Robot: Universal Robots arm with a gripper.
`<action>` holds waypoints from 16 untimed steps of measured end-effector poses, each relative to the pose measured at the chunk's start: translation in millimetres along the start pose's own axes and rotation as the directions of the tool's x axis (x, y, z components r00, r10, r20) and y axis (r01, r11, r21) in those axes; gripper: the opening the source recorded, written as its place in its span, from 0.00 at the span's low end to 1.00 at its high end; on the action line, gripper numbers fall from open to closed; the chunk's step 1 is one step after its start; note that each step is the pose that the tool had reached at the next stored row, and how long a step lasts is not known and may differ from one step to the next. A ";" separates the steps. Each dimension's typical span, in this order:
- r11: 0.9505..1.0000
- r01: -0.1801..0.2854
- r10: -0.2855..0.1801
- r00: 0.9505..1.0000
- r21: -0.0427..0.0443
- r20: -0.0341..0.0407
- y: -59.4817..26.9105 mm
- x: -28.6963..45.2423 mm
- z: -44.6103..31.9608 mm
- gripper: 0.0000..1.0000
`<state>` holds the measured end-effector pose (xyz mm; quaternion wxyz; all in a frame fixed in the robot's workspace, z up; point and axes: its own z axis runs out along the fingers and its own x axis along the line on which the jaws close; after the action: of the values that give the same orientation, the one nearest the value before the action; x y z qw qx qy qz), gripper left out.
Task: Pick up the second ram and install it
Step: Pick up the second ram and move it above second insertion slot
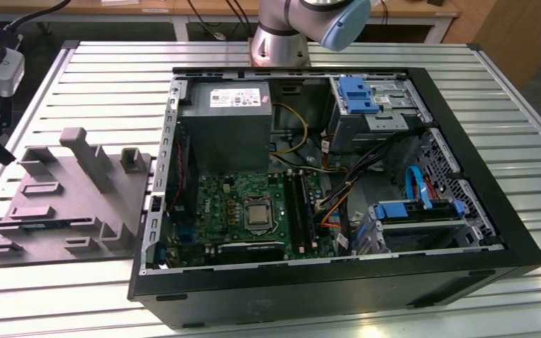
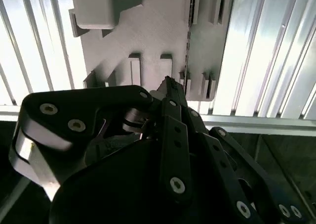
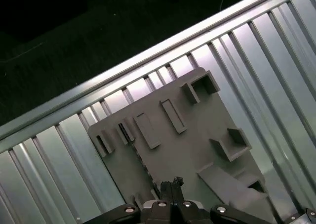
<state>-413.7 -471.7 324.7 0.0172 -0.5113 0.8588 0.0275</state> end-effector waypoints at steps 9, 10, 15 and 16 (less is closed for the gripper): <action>0.987 0.161 -0.162 0.987 -0.014 -0.008 -0.1 0.2 3.7 0.10; 0.984 0.178 -0.179 0.984 -0.016 -0.009 -0.1 0.2 4.2 0.10; 0.966 0.258 -0.259 0.966 -0.029 -0.017 -0.2 0.4 7.0 0.10; 0.961 0.273 -0.274 0.962 -0.032 -0.019 -0.2 0.5 7.6 0.10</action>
<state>-413.7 -471.7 317.1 0.0035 -0.6254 0.7797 0.0316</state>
